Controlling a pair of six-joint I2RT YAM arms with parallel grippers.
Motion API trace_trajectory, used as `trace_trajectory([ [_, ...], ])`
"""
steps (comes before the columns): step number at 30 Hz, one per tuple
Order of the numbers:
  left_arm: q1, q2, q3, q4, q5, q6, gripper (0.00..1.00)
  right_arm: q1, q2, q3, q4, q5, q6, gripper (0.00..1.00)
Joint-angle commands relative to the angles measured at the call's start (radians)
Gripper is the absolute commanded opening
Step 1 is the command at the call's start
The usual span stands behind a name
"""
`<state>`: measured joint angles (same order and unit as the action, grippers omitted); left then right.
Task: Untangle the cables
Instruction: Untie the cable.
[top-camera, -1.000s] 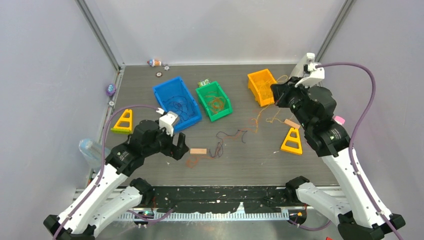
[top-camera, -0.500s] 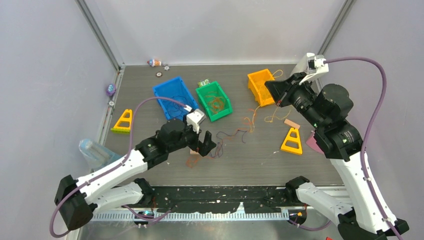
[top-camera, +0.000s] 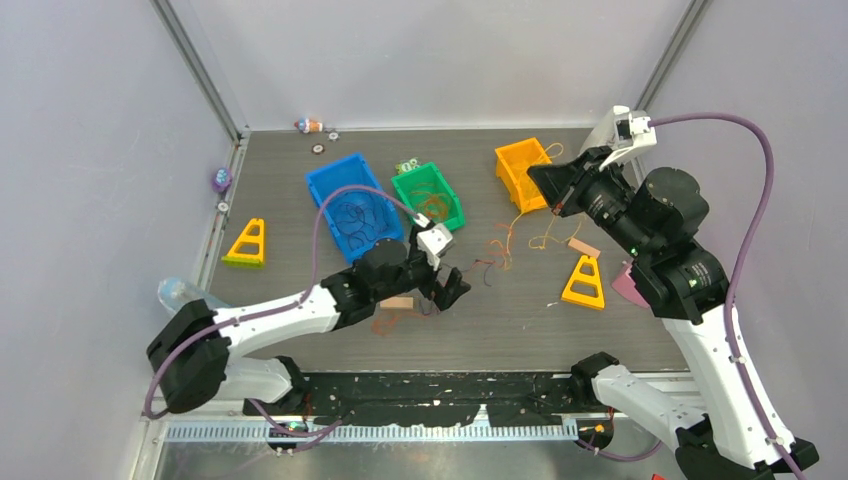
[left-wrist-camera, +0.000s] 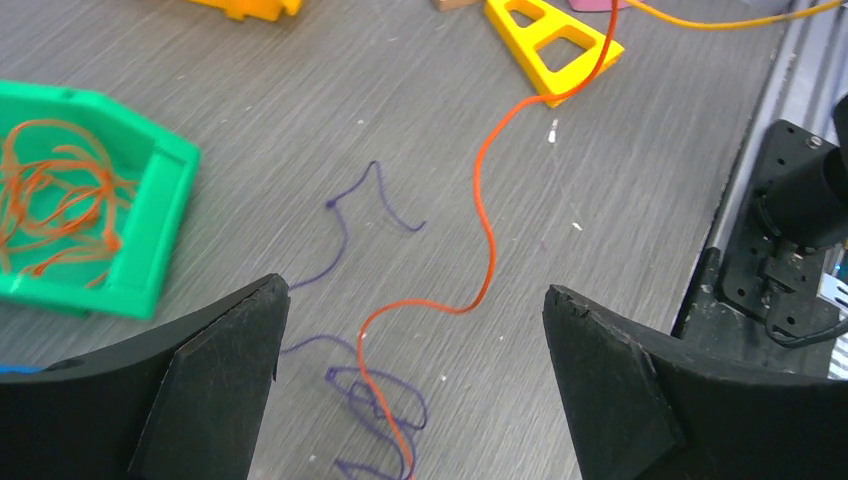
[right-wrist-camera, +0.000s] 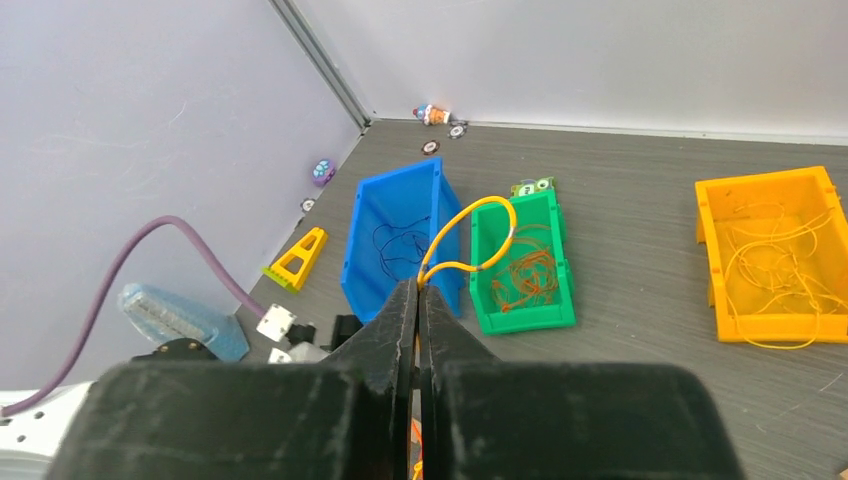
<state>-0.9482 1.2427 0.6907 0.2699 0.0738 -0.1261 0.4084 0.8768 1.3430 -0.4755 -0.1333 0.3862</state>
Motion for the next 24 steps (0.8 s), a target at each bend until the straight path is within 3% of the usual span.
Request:
trace_trajectory([
  [1,-0.036,0.091,0.088,0.149,0.108,0.048,0.99,0.003,0.0,0.044,0.017,-0.009,0.021,0.05],
  [4,-0.055,0.169,0.131,0.114,0.066,0.042,0.89,0.003,0.002,0.045,0.015,-0.005,0.03,0.05],
  [6,-0.057,0.199,0.147,0.09,0.052,0.028,0.7,0.003,-0.001,0.043,0.015,-0.001,0.043,0.05],
  [9,-0.056,0.21,0.129,0.083,0.029,-0.008,0.04,0.003,-0.018,0.031,0.009,0.03,0.049,0.05],
  [10,-0.056,0.197,0.113,0.077,0.009,-0.029,0.0,0.003,-0.028,0.026,0.004,0.064,0.048,0.05],
  [15,-0.054,0.021,-0.086,0.067,-0.141,-0.077,0.0,0.003,-0.08,-0.013,-0.075,0.351,0.031,0.05],
  [17,-0.043,-0.081,-0.152,0.012,-0.22,-0.107,0.0,0.002,-0.103,-0.025,-0.128,0.604,0.024,0.05],
  [21,-0.009,-0.259,-0.202,-0.244,-0.407,-0.234,0.0,0.003,-0.152,-0.03,-0.18,0.894,-0.035,0.05],
  [24,0.005,-0.391,-0.24,-0.395,-0.5,-0.309,0.0,0.001,-0.171,-0.026,-0.181,0.984,-0.07,0.05],
])
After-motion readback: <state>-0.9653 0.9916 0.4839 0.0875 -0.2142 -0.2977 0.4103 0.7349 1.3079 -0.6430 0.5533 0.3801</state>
